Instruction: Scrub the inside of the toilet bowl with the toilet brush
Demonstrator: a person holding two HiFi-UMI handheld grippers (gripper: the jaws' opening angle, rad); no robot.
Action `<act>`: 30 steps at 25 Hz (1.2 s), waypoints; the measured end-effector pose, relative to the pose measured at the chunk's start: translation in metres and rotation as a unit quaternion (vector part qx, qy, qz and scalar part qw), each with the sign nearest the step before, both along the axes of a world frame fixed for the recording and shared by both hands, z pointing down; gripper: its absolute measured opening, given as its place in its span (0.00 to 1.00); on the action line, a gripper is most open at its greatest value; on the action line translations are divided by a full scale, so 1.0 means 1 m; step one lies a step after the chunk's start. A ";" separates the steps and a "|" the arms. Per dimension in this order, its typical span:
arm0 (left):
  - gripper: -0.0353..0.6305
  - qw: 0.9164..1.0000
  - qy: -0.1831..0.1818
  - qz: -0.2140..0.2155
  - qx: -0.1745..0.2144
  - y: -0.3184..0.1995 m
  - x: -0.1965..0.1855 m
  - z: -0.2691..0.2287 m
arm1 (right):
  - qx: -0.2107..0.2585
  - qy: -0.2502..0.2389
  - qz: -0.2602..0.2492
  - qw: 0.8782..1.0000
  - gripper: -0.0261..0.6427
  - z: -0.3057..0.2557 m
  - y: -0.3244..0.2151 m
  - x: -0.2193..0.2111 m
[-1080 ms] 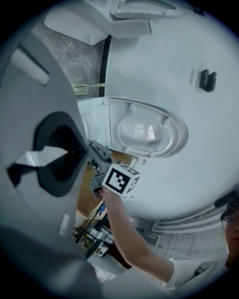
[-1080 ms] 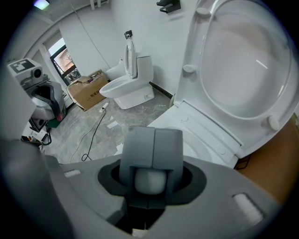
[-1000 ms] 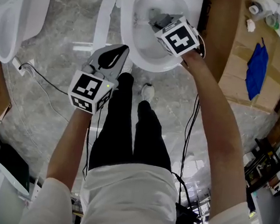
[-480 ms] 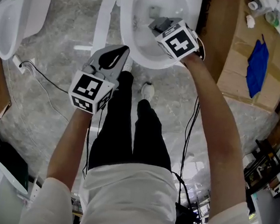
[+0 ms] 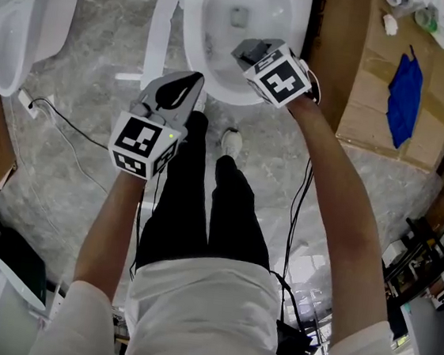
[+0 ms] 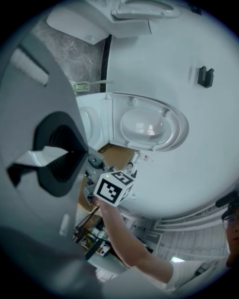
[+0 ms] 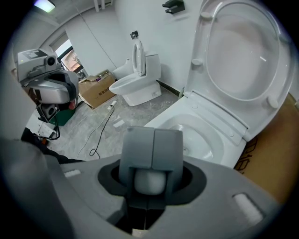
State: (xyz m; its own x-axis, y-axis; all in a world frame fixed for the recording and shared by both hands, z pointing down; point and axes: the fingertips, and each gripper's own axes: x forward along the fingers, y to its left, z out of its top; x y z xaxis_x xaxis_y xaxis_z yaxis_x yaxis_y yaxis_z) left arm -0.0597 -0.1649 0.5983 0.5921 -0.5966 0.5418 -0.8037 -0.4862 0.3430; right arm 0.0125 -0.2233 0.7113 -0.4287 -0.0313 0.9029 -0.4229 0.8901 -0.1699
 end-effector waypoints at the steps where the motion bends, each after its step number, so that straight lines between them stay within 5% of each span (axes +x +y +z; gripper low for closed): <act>1: 0.04 1.000 0.001 0.000 0.000 0.000 0.001 0.000 | -0.001 -0.001 0.000 1.000 0.28 0.000 0.003 0.002; 30: 0.04 0.999 0.011 0.044 0.004 0.007 0.032 -0.008 | -0.045 0.014 -0.023 0.999 0.28 -0.005 0.069 0.060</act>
